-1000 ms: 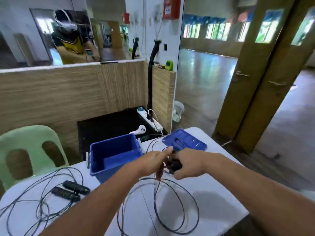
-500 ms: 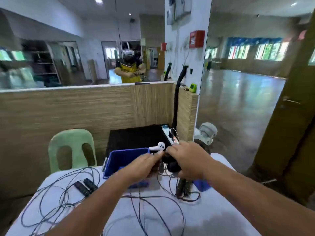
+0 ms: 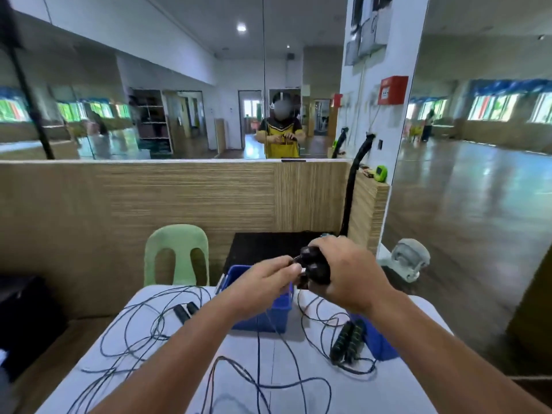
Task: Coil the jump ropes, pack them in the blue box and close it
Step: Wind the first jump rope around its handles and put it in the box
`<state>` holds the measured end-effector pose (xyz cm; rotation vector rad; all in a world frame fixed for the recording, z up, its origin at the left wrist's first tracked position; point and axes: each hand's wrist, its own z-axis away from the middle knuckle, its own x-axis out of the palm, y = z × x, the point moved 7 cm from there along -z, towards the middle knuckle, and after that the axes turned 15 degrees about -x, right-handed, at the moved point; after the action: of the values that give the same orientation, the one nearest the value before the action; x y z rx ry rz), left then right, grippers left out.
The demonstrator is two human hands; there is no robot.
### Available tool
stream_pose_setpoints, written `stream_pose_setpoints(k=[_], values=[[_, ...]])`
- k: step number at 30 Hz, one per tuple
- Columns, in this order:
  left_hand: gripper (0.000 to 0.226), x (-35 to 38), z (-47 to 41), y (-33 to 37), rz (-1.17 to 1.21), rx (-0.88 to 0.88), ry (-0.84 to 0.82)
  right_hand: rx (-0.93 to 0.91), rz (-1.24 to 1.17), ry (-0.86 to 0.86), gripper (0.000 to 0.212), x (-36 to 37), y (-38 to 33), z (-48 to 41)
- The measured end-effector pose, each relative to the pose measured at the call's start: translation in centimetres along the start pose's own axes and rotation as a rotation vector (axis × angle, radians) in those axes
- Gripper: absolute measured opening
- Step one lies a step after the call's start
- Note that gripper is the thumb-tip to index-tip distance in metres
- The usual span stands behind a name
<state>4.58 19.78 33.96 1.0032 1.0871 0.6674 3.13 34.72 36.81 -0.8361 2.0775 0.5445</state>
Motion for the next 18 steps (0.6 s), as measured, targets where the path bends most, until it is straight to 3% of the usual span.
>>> stream_pose_setpoints(k=[8,18], values=[[0.036,-1.4,1.5,0.5,-0.008,0.054,0.060,0.137,-0.270,0.185,0.042,-1.2,-1.3,0.1],[0.038,-2.0,1.9,0.6,0.067,0.048,0.078,0.394,-0.962,0.527,0.011,-1.6,-1.8,0.3]])
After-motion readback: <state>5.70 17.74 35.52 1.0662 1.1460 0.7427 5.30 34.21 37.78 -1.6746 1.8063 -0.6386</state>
